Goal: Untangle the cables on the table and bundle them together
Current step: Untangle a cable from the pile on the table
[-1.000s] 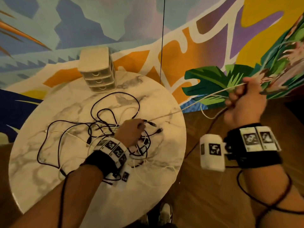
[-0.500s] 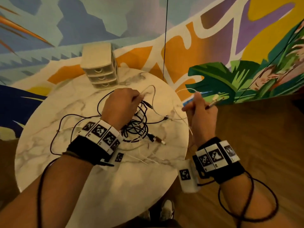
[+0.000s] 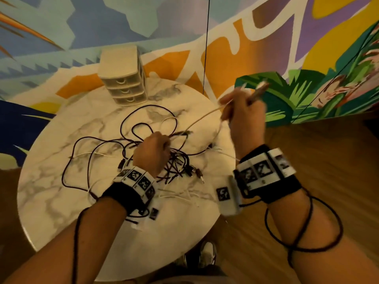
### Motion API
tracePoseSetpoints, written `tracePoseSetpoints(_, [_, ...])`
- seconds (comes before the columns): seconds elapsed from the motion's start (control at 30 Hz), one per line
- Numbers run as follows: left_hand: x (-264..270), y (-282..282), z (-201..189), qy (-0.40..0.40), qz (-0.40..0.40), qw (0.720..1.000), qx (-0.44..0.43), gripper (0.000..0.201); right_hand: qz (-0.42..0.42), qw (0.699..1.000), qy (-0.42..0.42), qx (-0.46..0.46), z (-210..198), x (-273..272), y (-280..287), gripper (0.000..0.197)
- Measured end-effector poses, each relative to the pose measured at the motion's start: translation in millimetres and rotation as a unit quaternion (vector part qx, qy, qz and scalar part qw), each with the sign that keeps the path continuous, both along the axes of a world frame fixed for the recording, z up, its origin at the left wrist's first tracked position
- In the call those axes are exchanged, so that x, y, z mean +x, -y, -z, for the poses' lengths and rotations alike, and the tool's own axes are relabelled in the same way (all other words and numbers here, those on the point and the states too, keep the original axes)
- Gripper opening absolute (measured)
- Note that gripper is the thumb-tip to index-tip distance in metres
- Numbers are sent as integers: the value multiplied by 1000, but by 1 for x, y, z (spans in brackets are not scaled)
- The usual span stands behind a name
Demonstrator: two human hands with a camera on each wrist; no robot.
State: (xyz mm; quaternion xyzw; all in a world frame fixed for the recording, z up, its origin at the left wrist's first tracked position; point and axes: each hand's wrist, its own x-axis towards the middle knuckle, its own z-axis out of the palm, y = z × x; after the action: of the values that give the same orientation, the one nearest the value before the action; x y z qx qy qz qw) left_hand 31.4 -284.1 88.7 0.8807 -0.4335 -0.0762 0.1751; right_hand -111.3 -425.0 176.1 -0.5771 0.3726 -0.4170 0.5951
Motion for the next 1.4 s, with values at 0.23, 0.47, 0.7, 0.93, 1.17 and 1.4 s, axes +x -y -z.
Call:
tracePoseSetpoints(0.23, [57, -47, 47, 38, 13, 991, 128, 20, 134, 963, 228, 58, -36, -25, 40, 45])
tracePoseSetpoints(0.47, [58, -30, 25, -5, -116, 980, 161, 18, 122, 960, 233, 98, -26, -25, 34, 38])
tracePoseSetpoints(0.7, [-28, 49, -2, -190, 162, 968, 39, 36, 99, 956, 248, 123, -34, -21, 30, 40])
tracePoseSetpoints(0.93, [6, 33, 30, -239, 49, 969, 29, 14, 115, 948, 246, 167, -9, -39, 49, 45])
tracePoseSetpoints(1.17, [-6, 23, 41, -97, 94, 978, 160, 7, 106, 942, 228, 220, 17, -28, 41, 41])
tracePoseSetpoints(1.4, [-20, -2, 66, 77, 196, 943, 259, 24, 108, 955, 176, 211, 22, -22, 35, 36])
